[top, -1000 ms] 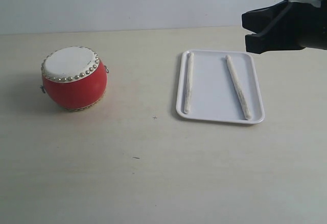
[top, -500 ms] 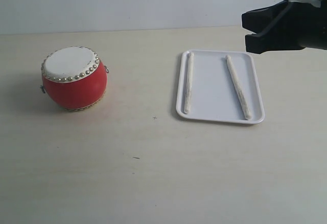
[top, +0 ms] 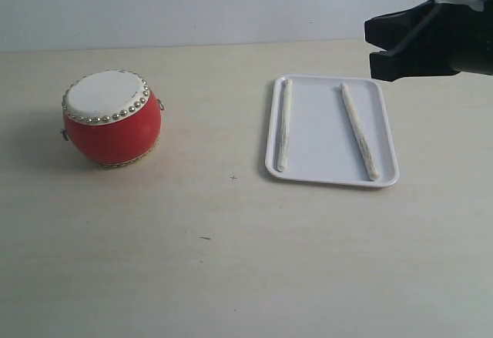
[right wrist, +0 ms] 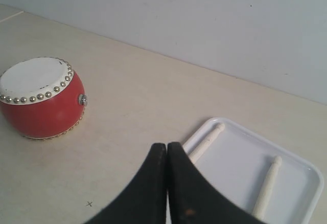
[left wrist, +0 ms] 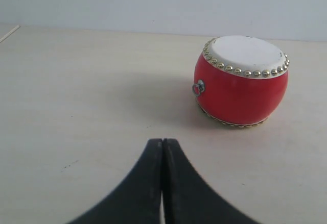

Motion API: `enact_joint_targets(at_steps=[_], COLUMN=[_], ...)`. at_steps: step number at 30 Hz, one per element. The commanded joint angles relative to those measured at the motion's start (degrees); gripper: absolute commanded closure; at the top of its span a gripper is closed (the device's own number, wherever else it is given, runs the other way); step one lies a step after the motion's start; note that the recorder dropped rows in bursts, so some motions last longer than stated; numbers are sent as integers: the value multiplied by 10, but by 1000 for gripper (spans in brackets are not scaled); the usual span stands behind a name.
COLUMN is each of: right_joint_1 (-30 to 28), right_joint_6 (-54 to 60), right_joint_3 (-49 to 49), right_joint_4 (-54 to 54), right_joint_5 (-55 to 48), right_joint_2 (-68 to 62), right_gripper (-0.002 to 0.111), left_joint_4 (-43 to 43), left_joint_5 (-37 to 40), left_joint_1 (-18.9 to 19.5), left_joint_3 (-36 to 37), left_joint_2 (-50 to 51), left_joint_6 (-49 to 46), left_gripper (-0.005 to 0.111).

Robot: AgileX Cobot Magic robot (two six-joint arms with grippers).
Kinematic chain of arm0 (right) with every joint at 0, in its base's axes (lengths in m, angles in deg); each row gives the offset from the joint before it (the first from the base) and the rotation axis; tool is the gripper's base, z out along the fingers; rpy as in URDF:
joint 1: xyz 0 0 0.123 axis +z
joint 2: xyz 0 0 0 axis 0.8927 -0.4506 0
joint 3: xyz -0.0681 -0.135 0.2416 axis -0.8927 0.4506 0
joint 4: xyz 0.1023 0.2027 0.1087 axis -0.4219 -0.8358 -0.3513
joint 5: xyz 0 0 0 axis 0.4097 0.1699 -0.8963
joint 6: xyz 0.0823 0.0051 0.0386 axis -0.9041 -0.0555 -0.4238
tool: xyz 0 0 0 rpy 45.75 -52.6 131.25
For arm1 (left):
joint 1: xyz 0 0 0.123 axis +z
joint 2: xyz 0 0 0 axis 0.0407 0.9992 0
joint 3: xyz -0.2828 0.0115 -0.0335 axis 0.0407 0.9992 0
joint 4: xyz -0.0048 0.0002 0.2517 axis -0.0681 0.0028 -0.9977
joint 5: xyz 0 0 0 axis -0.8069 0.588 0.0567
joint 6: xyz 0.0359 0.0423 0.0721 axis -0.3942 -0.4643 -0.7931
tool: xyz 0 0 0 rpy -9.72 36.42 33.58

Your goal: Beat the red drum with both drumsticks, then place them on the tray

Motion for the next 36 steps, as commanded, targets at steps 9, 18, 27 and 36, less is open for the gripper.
enact_joint_targets(at_steps=[9,18,27,36], right_joint_1=[-36,-52,-80,-147], right_joint_6=[-70,-66,-197,-787], right_joint_3=[122,174,180,180], right_joint_4=[-4,-4,123,782], right_joint_5=[235,333,290,136], right_joint_2=[310,508,515,531], right_gripper=[108,108,108,108], left_joint_4=[-2,-2,-2,-2], left_joint_5=[-2,-2,-2,-2], left_joint_1=[1,1,1,1], left_joint_3=[1,1,1,1], left_joint_2=[-4,-4,-4,-4], left_joint_6=[2,2,2,2], left_gripper=[107,107,107,107])
